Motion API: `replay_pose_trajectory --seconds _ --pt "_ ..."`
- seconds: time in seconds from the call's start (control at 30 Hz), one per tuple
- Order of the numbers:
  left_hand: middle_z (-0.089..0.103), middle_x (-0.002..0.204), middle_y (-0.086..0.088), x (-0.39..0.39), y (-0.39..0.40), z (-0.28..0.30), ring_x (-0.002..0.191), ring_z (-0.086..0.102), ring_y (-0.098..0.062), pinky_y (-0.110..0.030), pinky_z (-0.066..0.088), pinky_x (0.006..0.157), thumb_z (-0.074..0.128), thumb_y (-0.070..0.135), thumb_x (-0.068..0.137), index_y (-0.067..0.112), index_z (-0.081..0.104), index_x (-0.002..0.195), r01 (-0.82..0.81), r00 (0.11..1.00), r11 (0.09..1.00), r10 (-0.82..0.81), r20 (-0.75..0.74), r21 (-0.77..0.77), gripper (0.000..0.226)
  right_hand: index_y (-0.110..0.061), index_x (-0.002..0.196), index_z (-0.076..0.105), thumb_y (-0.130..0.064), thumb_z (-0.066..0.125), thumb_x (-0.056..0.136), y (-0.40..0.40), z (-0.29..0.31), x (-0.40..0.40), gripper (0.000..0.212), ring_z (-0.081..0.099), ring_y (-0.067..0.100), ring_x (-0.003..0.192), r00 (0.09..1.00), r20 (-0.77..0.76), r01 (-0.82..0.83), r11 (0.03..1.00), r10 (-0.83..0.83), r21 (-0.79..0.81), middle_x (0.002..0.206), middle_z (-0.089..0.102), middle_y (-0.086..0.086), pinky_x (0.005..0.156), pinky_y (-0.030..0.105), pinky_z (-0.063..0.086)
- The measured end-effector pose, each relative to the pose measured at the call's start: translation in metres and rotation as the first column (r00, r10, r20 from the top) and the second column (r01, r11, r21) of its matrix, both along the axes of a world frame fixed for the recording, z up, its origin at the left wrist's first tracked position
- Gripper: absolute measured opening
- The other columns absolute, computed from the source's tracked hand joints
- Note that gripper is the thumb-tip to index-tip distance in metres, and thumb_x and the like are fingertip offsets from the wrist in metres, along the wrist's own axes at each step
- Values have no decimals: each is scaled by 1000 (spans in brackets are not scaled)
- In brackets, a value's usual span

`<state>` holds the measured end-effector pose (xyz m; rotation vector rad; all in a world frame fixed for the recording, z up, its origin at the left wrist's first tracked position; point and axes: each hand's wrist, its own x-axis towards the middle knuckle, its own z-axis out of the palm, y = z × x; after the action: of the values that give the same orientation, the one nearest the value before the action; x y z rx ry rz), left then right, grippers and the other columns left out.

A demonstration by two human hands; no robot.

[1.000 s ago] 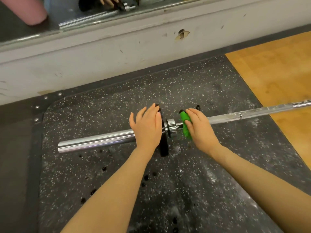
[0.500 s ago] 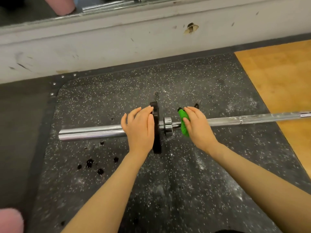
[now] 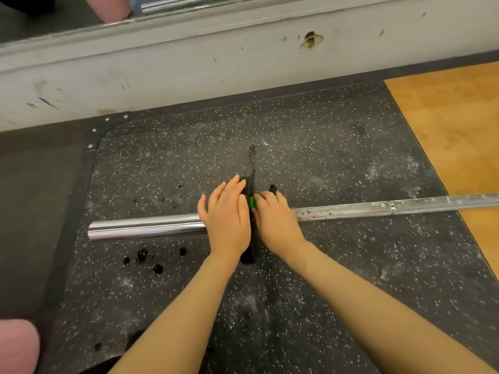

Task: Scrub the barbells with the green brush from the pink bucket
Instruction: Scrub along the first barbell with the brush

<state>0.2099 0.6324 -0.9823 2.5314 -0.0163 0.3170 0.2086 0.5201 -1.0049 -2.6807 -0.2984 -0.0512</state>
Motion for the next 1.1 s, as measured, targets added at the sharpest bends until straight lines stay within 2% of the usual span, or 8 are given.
replay_pose_trajectory --seconds 0.07,0.23,0.47,0.6,0.77,0.87,0.97,1.1 --pt "53 138 10 -1 0 0 131 42 -16 -45 9 115 24 33 95 23 61 125 -1 1000 1000 1 8 5 49 6 113 63 -7 68 82 2 -6 -12 34 61 38 102 998 58 10 998 -7 -56 108 66 21 96 51 48" --pt "53 138 9 -2 -2 1 132 41 -16 -44 8 114 23 34 95 22 60 126 -1 1000 999 1 14 38 50 6 120 60 -12 48 85 -3 -8 -28 42 54 36 115 993 109 -18 990 33 -141 119 62 22 101 48 44" --pt "53 138 9 -2 -2 3 132 41 -16 -48 12 114 24 35 94 22 61 124 1 1000 1000 -1 12 25 50 -5 116 57 -20 34 103 -4 -8 19 30 48 32 109 993 -117 7 1000 -9 -20 114 55 11 100 38 35" --pt "54 137 9 -2 -2 2 131 42 -17 -48 13 115 25 33 94 21 62 124 1 1000 1000 -2 17 18 49 1 107 64 -5 57 91 0 -5 1 18 57 34 97 1000 19 16 1000 -15 -25 102 64 14 96 45 45" --pt "52 139 8 -15 -1 -2 132 42 -18 -48 13 114 28 30 95 21 60 125 16 999 1000 -16 28 0 45 6 102 67 -1 81 66 1 1 -21 39 66 34 92 995 96 13 999 -9 -51 98 69 18 82 46 56" --pt "53 138 9 -22 -1 -2 131 41 -16 -51 14 112 31 31 95 21 61 122 8 999 1000 -9 44 12 42 2 100 66 -2 67 86 -4 6 -12 15 62 32 88 997 78 6 999 -9 38 95 66 15 82 42 53" --pt "61 126 12 -15 3 10 127 43 -18 -50 14 112 29 35 95 22 66 110 -2 998 1000 2 58 8 42 -2 111 61 -16 37 104 -17 7 7 28 53 28 101 990 -120 87 989 -72 124 111 60 13 91 34 37" --pt "55 135 10 15 6 26 135 36 -19 -50 10 114 21 42 96 25 61 124 12 999 997 -9 -40 76 52 -4 107 60 -19 35 104 -32 2 18 29 53 26 100 977 -178 146 973 -114 178 109 60 11 86 31 37"
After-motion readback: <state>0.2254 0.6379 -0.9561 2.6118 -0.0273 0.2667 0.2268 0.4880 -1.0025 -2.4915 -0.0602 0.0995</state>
